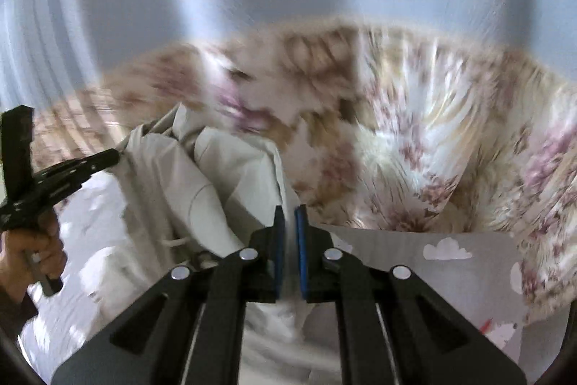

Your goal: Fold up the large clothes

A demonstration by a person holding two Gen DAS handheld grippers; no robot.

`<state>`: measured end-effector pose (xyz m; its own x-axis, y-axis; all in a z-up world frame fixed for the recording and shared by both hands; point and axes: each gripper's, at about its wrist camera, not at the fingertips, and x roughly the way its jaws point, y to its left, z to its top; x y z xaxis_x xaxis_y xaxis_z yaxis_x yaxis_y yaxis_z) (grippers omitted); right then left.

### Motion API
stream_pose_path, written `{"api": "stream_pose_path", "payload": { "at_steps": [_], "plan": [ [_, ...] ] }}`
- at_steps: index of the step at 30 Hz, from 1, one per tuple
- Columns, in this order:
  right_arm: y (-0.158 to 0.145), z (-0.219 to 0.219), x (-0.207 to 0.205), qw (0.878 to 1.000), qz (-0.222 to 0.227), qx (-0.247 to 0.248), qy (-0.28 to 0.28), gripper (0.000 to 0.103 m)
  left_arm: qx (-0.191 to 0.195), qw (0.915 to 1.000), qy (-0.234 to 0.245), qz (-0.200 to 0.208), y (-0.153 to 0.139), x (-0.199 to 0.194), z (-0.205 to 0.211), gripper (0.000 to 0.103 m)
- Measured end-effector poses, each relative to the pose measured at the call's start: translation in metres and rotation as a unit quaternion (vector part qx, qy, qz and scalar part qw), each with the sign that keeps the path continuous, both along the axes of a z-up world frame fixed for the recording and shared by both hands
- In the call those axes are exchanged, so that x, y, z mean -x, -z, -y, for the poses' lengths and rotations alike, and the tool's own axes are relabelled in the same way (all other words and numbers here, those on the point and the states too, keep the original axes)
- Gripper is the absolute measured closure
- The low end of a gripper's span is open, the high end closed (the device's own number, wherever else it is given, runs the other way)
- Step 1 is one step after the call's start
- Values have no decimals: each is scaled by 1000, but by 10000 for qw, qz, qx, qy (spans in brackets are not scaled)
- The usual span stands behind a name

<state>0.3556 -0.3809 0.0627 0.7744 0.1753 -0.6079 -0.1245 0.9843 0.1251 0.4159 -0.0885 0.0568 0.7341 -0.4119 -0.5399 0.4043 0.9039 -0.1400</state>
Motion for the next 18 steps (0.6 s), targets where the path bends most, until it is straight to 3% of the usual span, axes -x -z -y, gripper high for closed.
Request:
{"api": "stream_pose_path", "payload": {
  "at_steps": [3, 6, 9, 12, 13, 14, 17, 18],
  "plan": [
    [-1, -2, 68, 9986, 344, 125, -386, 96, 159, 9988, 404, 232, -1, 71, -22, 103],
    [26, 4, 125, 9976, 315, 142, -594, 90, 135, 9955, 897, 263, 27, 137, -41, 103],
    [68, 19, 171, 9977, 16, 488, -468, 81, -436, 9909, 1258, 182, 72, 194, -54, 103],
    [90, 41, 201, 9980, -252, 584, -51, 81, -567, 9915, 1161, -124, 98, 225, -75, 99],
    [92, 47, 207, 9980, -267, 575, 33, 81, -536, 9929, 1045, -173, 99, 230, -84, 92],
    [91, 50, 214, 9980, -243, 572, 129, 80, -476, 9946, 899, -191, 99, 232, -92, 78],
    [76, 50, 223, 9980, -88, 475, 395, 65, -422, 9986, 164, -270, 87, 225, -106, 45],
    [69, 46, 227, 9983, -13, 375, 452, 55, -364, 9988, 53, -309, 81, 224, -105, 38]
  ]
}}
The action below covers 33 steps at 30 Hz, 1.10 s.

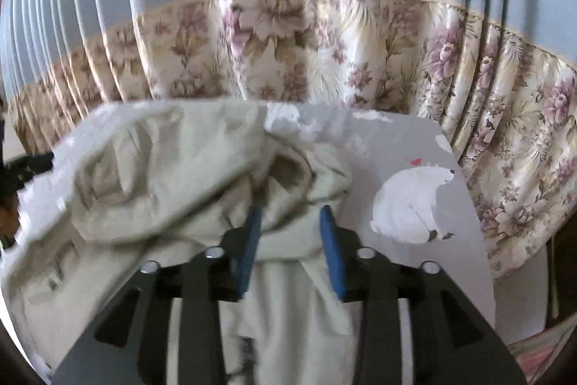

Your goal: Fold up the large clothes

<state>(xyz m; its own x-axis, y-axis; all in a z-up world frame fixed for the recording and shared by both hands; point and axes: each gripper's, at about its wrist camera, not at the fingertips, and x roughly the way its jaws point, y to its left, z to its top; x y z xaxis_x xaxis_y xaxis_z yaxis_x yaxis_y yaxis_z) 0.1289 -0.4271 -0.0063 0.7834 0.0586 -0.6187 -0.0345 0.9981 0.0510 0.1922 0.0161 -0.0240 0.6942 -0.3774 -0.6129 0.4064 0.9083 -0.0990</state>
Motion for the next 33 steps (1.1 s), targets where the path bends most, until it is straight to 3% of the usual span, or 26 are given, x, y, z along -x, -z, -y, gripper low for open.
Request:
{"api": "stream_pose_path", "payload": {
  "at_steps": [1, 2, 5, 10, 15, 20, 23, 26, 30, 33],
  "plan": [
    [-4, -2, 0, 10000, 48, -53, 35, 50, 36, 9999, -100, -24, -8, -1, 2, 21],
    [-9, -9, -5, 9999, 77, -103, 46, 47, 28, 9997, -241, -23, -14, -6, 8, 12],
    [-23, -39, -24, 9995, 169, -244, -69, 47, 255, 9990, -355, -63, -36, -24, 37, 4],
    [-24, -93, -66, 9989, 117, -310, -331, 45, -33, 9987, -497, -141, -45, -43, 100, 3],
    [17, -118, -102, 9992, -371, -20, -146, 41, -554, 9931, -847, -591, 1, -73, 138, 3],
    [73, -98, -114, 9925, -1165, 368, 87, 43, -1106, 9832, -1116, -932, 52, -90, 130, 3],
    [88, -98, -106, 9905, -1108, 800, -147, 44, -950, 9822, -1153, -1139, 69, -97, 114, 3],
    [81, -100, -106, 9904, -1126, 801, -55, 42, -1104, 9814, -1236, -967, 59, -95, 116, 4],
    [29, -107, -93, 9983, -158, 511, -212, 20, -792, 9902, -1013, -542, 24, -85, 117, 10],
    [10, -103, -111, 9990, 22, 448, 13, 19, -629, 9915, -1106, -266, -4, -99, 122, 6]
  ]
}}
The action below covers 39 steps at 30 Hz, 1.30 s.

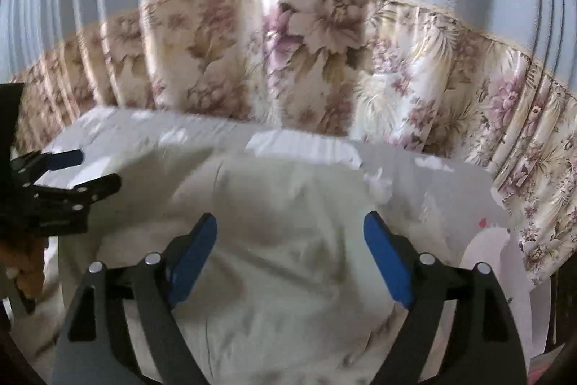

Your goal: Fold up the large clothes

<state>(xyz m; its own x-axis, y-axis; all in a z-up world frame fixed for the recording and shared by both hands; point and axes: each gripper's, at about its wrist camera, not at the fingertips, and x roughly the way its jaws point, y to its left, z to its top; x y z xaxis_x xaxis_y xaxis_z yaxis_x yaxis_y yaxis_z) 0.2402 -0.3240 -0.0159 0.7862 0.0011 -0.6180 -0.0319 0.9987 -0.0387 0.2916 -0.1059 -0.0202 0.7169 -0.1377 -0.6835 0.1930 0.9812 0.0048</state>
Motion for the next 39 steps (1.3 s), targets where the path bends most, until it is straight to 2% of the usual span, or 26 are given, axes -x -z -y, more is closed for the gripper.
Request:
{"api": "stream_pose_path", "payload": {
  "at_steps": [3, 5, 10, 13, 16, 21, 23, 26, 31, 35, 39],
  "plan": [
    [10, 12, -39, 9983, -339, -345, 339, 19, -93, 9999, -96, -100, 0, -27, 17, 6],
    [25, 18, -60, 9957, -595, -480, 522, 19, -14, 9992, -93, -394, 12, -46, 24, 6],
    [61, 21, -91, 9903, -1191, -157, 692, 19, -257, 9967, -258, -727, 48, -78, 28, 3],
    [66, 16, -95, 9906, -1201, 113, 639, 17, -317, 9971, -247, -641, 58, -78, 28, 3],
    [56, 17, -82, 9936, -990, -3, 549, 17, -312, 9980, -255, -496, 49, -70, 27, 3],
    [28, 23, -23, 9979, -573, -76, 293, 17, 34, 9999, -99, -51, 12, -21, 0, 3],
    [19, 30, 8, 9984, -497, -118, 233, 15, -3, 9999, -59, 107, -1, 8, -15, 3],
    [13, 44, 64, 9986, -423, -264, 196, 13, 5, 9991, -60, 409, -16, 72, -50, 3],
    [22, 56, 161, 9983, -426, -102, 382, 13, 84, 9990, -235, 359, -7, 148, -97, 3],
    [32, 51, 228, 9975, -388, 77, 581, 13, 210, 9981, -563, 110, 14, 205, -137, 3],
    [38, 45, 270, 9959, -404, 258, 765, 13, 111, 9977, -664, -3, 29, 250, -149, 3]
  ]
}}
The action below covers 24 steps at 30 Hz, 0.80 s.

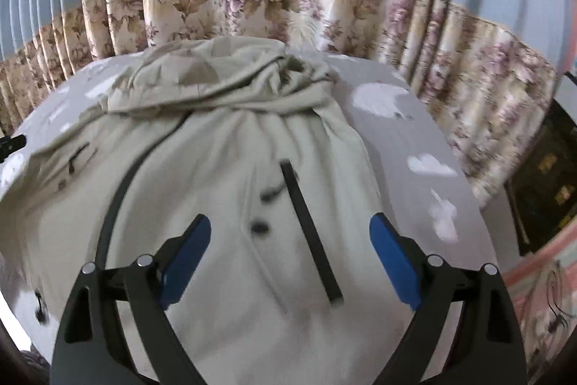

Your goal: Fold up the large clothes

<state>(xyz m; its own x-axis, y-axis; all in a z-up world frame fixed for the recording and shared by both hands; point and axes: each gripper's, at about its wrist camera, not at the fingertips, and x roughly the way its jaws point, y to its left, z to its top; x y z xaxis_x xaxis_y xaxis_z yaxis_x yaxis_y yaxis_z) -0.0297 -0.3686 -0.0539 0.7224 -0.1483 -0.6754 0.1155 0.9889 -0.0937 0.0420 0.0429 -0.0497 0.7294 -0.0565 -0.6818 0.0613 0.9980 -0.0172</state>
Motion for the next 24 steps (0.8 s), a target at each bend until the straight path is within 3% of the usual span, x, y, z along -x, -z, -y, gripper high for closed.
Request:
{"api": "stream_pose_path", "payload": {
  "at_steps": [2, 7, 15, 24],
  "plan": [
    [2, 0, 18, 10000, 35, -25, 58, 13, -110, 9999, 9, -63, 5, 14, 1, 3],
    [17, 20, 51, 9990, -35, -247, 372, 13, 39, 9993, -93, -367, 21, 42, -8, 3],
    [34, 48, 76, 9964, -144, -417, 728, 13, 4, 9985, -204, -510, 33, 72, -5, 3],
    [57, 32, 76, 9976, -273, -452, 450, 16, 84, 9981, -108, -605, 51, 95, 10, 3]
  ]
}}
